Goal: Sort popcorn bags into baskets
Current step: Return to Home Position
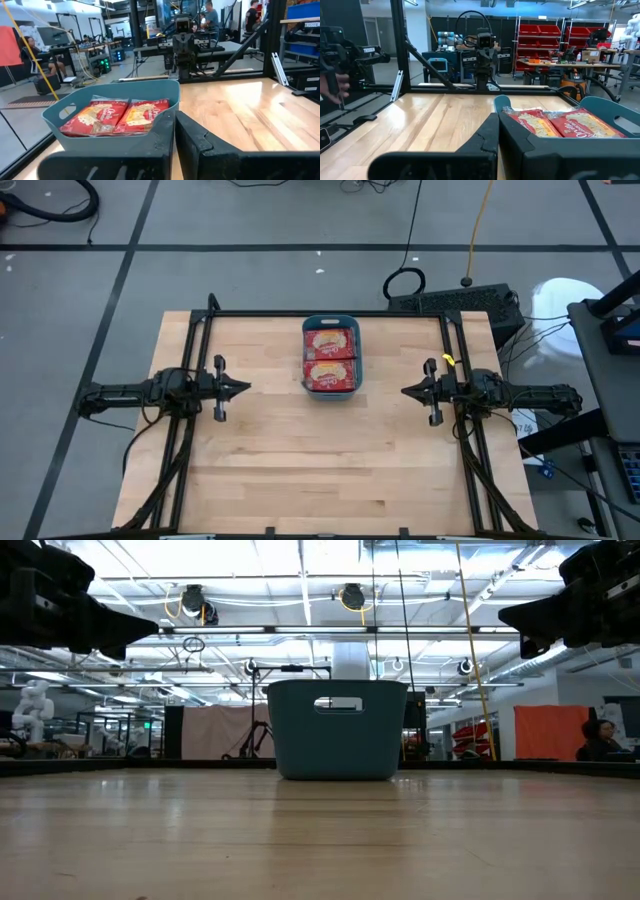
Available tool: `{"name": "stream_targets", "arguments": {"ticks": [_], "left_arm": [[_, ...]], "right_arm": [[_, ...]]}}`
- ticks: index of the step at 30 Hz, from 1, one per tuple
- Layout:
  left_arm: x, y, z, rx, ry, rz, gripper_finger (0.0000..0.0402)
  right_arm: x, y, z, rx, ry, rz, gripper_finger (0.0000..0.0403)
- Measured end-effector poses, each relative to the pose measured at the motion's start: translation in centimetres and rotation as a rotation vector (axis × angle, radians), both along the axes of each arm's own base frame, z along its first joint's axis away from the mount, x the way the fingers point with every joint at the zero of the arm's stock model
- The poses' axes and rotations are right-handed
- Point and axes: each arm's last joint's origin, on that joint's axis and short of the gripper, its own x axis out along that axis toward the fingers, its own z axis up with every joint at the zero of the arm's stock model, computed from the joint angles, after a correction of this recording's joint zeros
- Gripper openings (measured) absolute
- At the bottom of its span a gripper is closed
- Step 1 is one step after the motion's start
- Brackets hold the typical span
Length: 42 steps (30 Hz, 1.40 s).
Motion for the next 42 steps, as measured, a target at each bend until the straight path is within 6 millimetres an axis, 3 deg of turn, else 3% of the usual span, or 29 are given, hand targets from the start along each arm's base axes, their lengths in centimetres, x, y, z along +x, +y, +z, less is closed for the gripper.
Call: {"name": "stream_targets", "arguments": {"ticks": [42], "left_arm": [[0.01,0.01,0.06,-0.018,-0.013,0.002,0.0026]], "right_arm": [[0.0,0.0,0.0,0.0,0.0,0.0,0.0]]}}
